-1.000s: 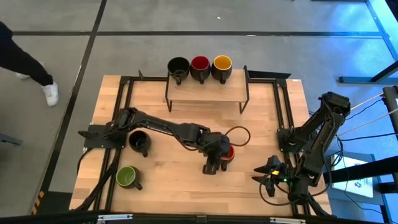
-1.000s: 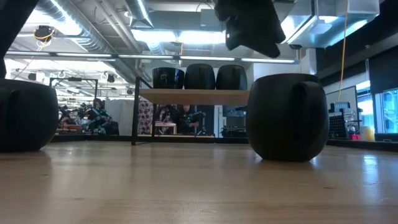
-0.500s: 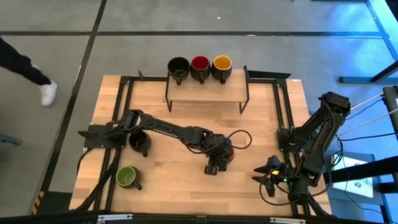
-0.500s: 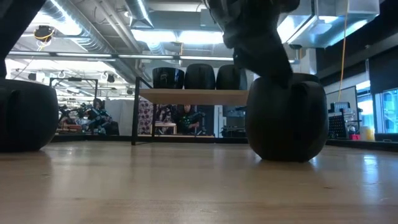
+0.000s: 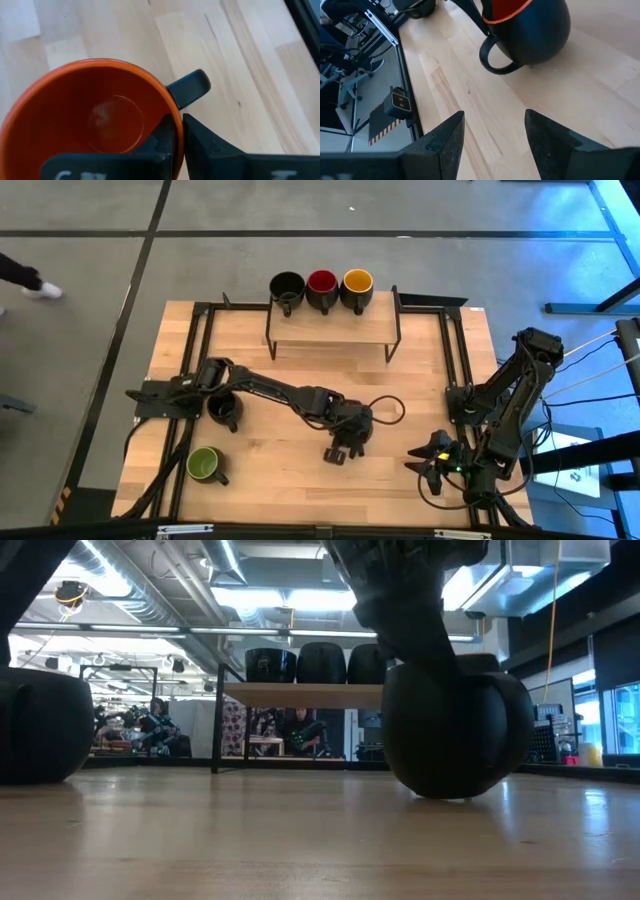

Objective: Place coffee mugs
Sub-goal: Put the orange mug on the shelf

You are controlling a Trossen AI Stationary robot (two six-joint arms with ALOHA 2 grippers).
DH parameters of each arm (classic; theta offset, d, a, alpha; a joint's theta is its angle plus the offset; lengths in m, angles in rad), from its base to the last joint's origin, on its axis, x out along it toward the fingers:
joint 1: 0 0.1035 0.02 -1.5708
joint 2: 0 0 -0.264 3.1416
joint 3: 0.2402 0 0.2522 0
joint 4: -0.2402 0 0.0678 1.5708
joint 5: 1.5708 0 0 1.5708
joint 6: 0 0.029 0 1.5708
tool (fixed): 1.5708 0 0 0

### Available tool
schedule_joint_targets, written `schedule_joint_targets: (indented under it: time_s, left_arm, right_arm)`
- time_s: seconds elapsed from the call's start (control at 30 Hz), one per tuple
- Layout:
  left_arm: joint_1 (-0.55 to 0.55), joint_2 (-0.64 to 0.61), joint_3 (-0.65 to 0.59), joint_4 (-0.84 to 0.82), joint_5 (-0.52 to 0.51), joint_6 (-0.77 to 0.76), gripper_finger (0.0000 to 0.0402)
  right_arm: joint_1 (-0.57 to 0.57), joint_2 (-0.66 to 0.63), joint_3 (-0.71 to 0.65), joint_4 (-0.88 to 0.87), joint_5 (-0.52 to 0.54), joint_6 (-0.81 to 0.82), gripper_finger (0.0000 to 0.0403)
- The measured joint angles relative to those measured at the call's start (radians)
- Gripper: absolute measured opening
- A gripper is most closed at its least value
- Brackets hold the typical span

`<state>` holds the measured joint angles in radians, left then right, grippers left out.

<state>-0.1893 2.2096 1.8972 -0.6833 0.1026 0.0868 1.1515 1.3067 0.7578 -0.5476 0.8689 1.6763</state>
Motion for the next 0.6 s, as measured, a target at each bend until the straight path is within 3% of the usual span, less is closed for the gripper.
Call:
schedule_joint_targets:
  time_s: [0.2,0.37,0.6]
  left_arm:
    - [-0.008,-0.021,0.094,-0.172,-0.009,0.035,0.0016]
    - [-0.008,-0.121,0.178,-0.367,-0.006,0.086,0.0016]
    - [0.069,-0.280,0.184,-0.567,-0.011,0.144,0.0016]
  right_arm:
    - [0.000,0.000,0.000,0.019,0.001,0.004,0.0193]
    - [0.000,0.000,0.000,0.020,0.026,0.002,0.0193]
    - [-0.005,0.000,0.000,0.023,0.052,0.021,0.0193]
